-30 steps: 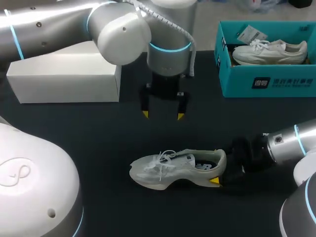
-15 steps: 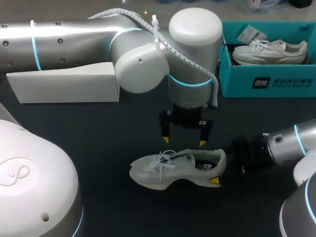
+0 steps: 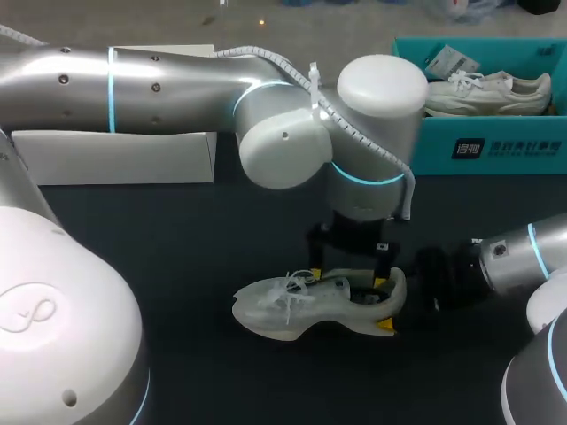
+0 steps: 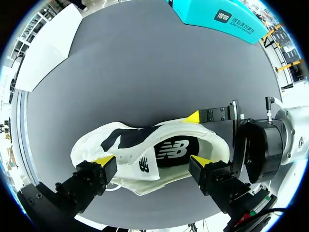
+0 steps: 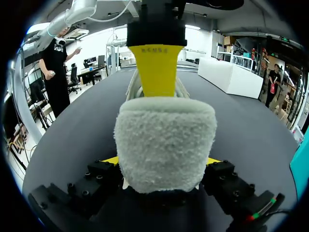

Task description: Take the shoe out of the shoebox, open the shoe tongue, remove and reinsert the insole, then place the shoe into the shoebox

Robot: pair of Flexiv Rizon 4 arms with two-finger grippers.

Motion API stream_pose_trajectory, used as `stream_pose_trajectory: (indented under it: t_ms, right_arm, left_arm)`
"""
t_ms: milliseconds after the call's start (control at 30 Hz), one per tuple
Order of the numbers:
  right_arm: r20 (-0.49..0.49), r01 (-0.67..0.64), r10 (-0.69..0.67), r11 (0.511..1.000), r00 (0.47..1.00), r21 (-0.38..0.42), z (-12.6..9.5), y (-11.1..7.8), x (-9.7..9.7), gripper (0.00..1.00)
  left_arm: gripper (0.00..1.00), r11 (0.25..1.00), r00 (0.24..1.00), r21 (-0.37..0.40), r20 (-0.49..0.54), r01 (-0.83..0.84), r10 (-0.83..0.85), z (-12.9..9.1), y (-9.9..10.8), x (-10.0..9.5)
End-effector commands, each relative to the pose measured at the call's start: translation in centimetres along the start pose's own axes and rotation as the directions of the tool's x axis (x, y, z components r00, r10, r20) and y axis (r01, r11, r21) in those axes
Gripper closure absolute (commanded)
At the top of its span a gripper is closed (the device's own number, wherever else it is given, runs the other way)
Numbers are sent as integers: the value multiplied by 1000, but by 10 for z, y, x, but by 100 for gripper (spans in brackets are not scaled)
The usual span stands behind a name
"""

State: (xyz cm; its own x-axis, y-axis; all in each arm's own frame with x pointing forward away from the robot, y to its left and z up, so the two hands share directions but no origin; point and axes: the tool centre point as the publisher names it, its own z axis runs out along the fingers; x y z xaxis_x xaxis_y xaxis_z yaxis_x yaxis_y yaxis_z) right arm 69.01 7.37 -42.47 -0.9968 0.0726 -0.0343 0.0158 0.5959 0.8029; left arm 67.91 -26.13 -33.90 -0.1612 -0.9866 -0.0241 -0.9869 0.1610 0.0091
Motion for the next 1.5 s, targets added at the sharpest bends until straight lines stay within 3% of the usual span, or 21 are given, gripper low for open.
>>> stream_pose_trajectory:
  t_ms: [33, 700, 1167, 1500]
  right_arm:
    - [2, 0, 0, 1000, 1000, 2, 7, -1, 0, 100]
    - [2, 0, 0, 1000, 1000, 2, 7, -1, 0, 100]
    - [2, 0, 0, 1000, 1000, 2, 7, -1, 0, 100]
    - [2, 0, 0, 1000, 1000, 2, 7, -1, 0, 100]
  left_arm:
    - [0, 1000, 999, -13, 38, 11, -10, 1, 1, 4]
    - [0, 985, 962, -21, 221, 169, -160, 0, 15, -23]
    - [0, 989, 965, -69, 238, 131, -112, 16, 5, -15]
    - [0, 975, 943, -68, 275, 212, -186, 10, 19, -34]
